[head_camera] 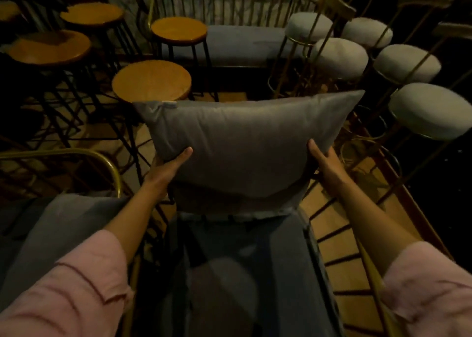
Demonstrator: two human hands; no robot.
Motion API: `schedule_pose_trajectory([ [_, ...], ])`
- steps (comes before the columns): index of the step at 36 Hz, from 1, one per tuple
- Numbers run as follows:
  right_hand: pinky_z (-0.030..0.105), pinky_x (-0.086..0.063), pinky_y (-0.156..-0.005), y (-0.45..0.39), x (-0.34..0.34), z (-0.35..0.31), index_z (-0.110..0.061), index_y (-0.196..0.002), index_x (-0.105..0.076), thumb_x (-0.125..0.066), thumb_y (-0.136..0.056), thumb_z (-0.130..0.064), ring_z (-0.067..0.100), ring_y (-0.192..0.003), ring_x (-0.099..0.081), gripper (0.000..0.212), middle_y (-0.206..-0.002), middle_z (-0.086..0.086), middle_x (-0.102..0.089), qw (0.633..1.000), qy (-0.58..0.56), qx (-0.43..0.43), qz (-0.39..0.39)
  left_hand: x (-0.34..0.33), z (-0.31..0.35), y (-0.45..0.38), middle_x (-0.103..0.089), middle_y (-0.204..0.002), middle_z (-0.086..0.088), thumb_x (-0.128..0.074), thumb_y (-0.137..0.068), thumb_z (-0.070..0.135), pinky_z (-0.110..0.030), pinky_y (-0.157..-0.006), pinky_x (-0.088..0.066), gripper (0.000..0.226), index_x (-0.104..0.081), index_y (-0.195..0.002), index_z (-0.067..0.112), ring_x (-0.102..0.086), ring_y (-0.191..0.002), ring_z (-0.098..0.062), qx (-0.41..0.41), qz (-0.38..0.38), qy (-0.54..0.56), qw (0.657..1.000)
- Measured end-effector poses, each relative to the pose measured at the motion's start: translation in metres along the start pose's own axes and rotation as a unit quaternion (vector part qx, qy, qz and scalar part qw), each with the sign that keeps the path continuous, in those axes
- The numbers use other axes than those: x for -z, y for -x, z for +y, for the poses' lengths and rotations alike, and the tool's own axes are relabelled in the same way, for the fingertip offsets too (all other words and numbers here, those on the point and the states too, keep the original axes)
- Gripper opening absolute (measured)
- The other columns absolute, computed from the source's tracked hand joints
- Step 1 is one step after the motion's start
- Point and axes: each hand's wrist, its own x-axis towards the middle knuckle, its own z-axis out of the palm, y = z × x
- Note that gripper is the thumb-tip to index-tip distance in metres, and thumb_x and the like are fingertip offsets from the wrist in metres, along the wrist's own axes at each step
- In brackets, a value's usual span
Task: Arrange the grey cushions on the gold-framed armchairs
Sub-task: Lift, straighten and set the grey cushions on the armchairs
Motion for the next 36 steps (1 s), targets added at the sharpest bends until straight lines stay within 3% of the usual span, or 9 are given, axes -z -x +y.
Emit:
schedule_pose_trajectory([
  [5, 0.049, -0.043, -0.092, -0.022, 0.006, 0.046, -0.036, -0.151, -0.029, -0.076, -0.058, -0.069, 0.021, -0.136, -0.040, 0.109, -0.155, -0.003, -0.040, 0.996, -0.076, -0.046, 0.009, -0.011, -0.050, -0.029, -0.057, -0.139, 0.001, -0.092, -0.030, 0.063, -0.034, -0.103, -0.046, 0.130, -0.047, -0.143, 0.017, -0.056, -0.124, -0.019, 0.039, 0.014, -0.051, 0.998],
  [8, 0.050, -0.048, -0.094, -0.031, 0.006, 0.085, -0.035, -0.150, -0.034, -0.082, -0.051, -0.071, 0.022, -0.135, -0.045, 0.116, -0.152, -0.004, -0.045, 0.992, -0.083, -0.091, 0.018, -0.014, -0.079, -0.034, -0.054, -0.138, 0.001, -0.089, -0.058, 0.047, -0.037, -0.104, -0.045, 0.098, -0.048, -0.142, 0.016, -0.053, -0.126, -0.022, 0.078, -0.024, -0.131, 0.988],
  [11, 0.048, -0.048, -0.100, -0.032, -0.001, 0.118, -0.033, -0.151, -0.029, -0.076, -0.071, -0.059, 0.025, -0.137, -0.043, 0.096, -0.155, -0.001, -0.041, 0.990, -0.082, -0.102, 0.048, -0.018, -0.109, -0.039, -0.048, -0.148, -0.005, -0.073, -0.083, 0.037, -0.040, -0.109, -0.041, 0.072, -0.043, -0.145, 0.017, -0.047, -0.134, -0.027, 0.075, -0.056, -0.192, 0.977],
  [13, 0.054, -0.047, -0.104, -0.037, -0.008, 0.129, -0.038, -0.150, -0.028, -0.077, -0.059, -0.072, 0.026, -0.138, -0.043, 0.110, -0.156, -0.002, -0.040, 0.990, -0.075, -0.102, 0.069, -0.024, -0.114, -0.041, -0.046, -0.149, -0.007, -0.068, -0.088, 0.036, -0.036, -0.108, -0.040, 0.068, -0.041, -0.146, 0.015, -0.046, -0.135, -0.030, 0.078, -0.024, -0.196, 0.977],
  [16, 0.056, -0.046, -0.105, -0.045, -0.016, 0.135, -0.044, -0.150, -0.023, -0.072, -0.054, -0.083, 0.025, -0.139, -0.043, 0.115, -0.157, -0.004, -0.038, 0.988, -0.070, -0.092, 0.099, -0.031, -0.111, -0.042, -0.049, -0.146, -0.007, -0.068, -0.089, 0.033, -0.031, -0.101, -0.041, 0.065, -0.041, -0.146, 0.014, -0.048, -0.131, -0.026, 0.069, 0.003, -0.179, 0.982],
  [21, 0.051, -0.037, -0.114, -0.036, -0.035, 0.166, -0.029, -0.154, -0.021, -0.053, -0.066, -0.089, 0.026, -0.144, -0.035, 0.111, -0.161, 0.001, -0.031, 0.982, -0.057, -0.096, 0.149, -0.023, -0.106, -0.018, -0.050, -0.141, 0.001, -0.073, -0.078, 0.049, -0.034, -0.105, -0.044, 0.087, -0.037, -0.146, 0.010, -0.050, -0.127, -0.020, 0.061, 0.032, -0.171, 0.983],
  [24, 0.054, -0.038, -0.113, -0.011, -0.060, 0.191, -0.019, -0.155, -0.021, -0.053, -0.056, -0.094, 0.031, -0.142, -0.039, 0.129, -0.159, 0.006, -0.034, 0.984, -0.027, -0.149, 0.095, -0.009, -0.108, 0.009, -0.046, -0.137, 0.002, -0.068, -0.089, 0.022, -0.035, -0.107, -0.041, 0.069, -0.032, -0.146, 0.009, -0.047, -0.130, -0.019, 0.021, 0.070, -0.174, 0.982],
  [31, 0.046, -0.045, -0.105, 0.068, -0.148, 0.172, -0.002, -0.139, -0.049, -0.060, -0.094, -0.045, 0.031, -0.126, -0.053, 0.063, -0.137, 0.011, -0.056, 0.968, 0.148, -0.173, -0.101, 0.091, -0.119, 0.089, -0.060, -0.121, 0.000, -0.062, -0.092, 0.013, -0.028, -0.088, -0.054, 0.032, -0.055, -0.123, 0.020, -0.061, -0.105, -0.010, -0.047, 0.243, -0.160, 0.956],
  [36, 0.050, -0.049, -0.102, 0.091, -0.224, 0.136, -0.004, -0.132, -0.056, -0.060, -0.095, -0.038, 0.031, -0.122, -0.057, 0.051, -0.130, 0.013, -0.060, 0.944, 0.225, -0.101, -0.219, 0.186, -0.129, 0.135, -0.062, -0.117, -0.026, -0.056, -0.093, 0.001, -0.030, -0.086, -0.044, 0.027, -0.057, -0.119, -0.004, -0.060, -0.107, -0.038, -0.018, 0.406, -0.144, 0.902],
])
